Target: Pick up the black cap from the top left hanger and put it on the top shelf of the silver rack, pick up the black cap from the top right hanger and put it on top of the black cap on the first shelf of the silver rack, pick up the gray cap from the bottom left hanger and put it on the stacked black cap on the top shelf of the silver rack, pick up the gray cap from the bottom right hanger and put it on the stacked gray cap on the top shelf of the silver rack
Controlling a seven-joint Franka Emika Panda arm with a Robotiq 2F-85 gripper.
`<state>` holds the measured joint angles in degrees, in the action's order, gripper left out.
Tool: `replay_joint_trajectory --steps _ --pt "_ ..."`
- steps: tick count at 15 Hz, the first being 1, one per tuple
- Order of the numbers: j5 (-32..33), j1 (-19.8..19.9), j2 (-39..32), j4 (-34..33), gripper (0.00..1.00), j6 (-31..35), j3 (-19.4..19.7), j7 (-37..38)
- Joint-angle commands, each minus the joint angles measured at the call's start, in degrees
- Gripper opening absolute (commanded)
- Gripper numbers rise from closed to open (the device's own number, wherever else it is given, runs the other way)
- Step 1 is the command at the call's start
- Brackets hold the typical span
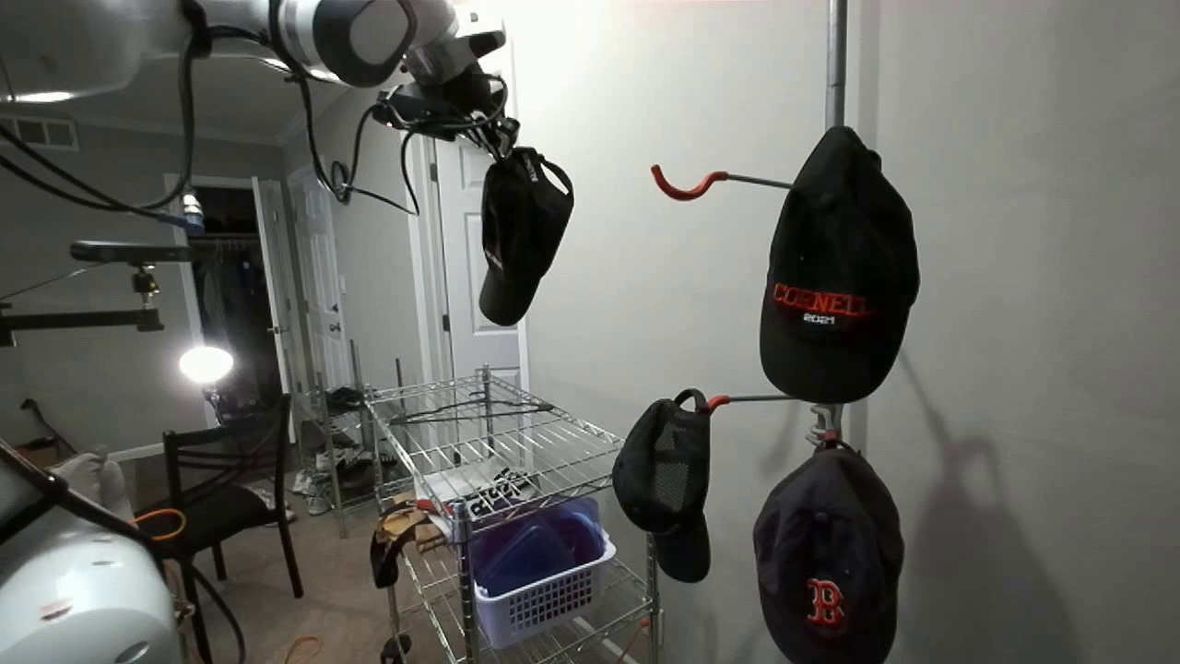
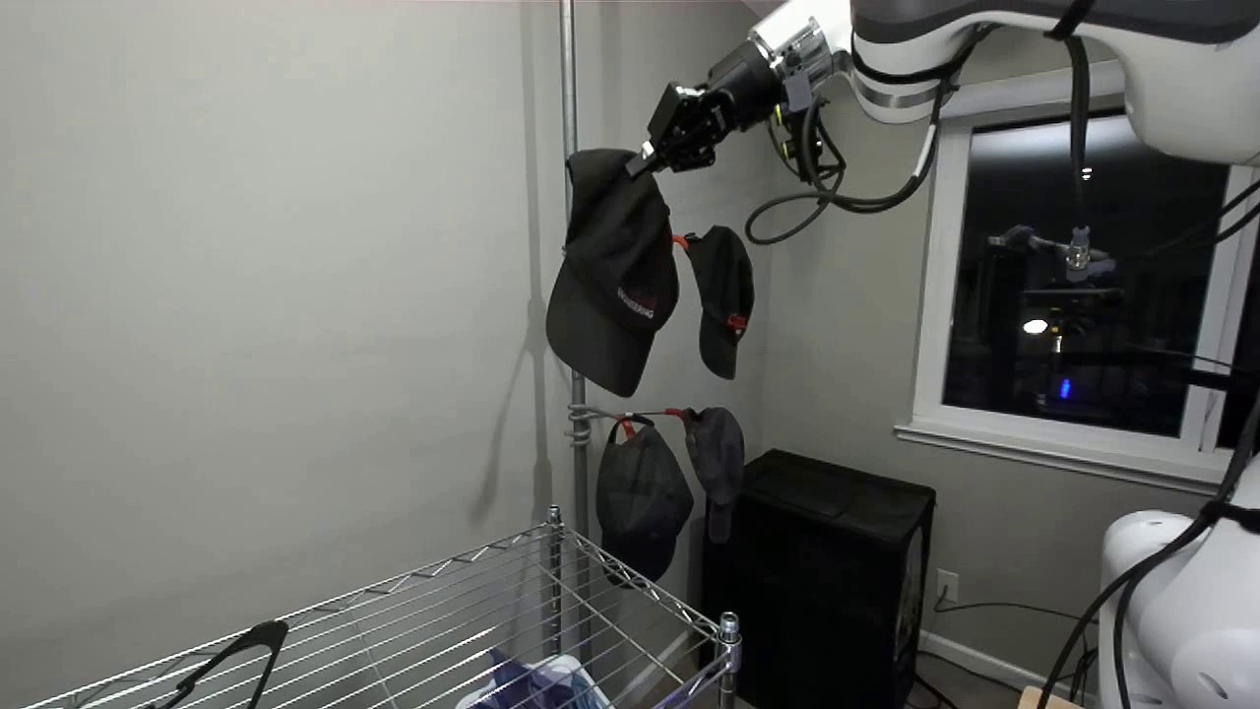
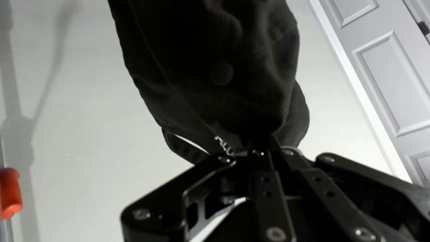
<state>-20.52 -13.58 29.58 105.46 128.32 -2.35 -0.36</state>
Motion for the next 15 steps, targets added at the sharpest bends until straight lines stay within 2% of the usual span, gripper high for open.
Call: replay_joint_trajectory --steps 1,6,11,15 --pt "1.50 1.55 -3.99 2.11 0.02 -0.50 -2.08 0.70" --pt "6.40 3.05 -11.01 2.96 0.02 -1.30 -6.30 5.97" --pt "16.60 4.30 -14.45 4.71 0.02 -2.09 -11.11 16.32" --pt "18.97 3.29 -16.19 5.04 0.02 -7.45 -12.87 20.32"
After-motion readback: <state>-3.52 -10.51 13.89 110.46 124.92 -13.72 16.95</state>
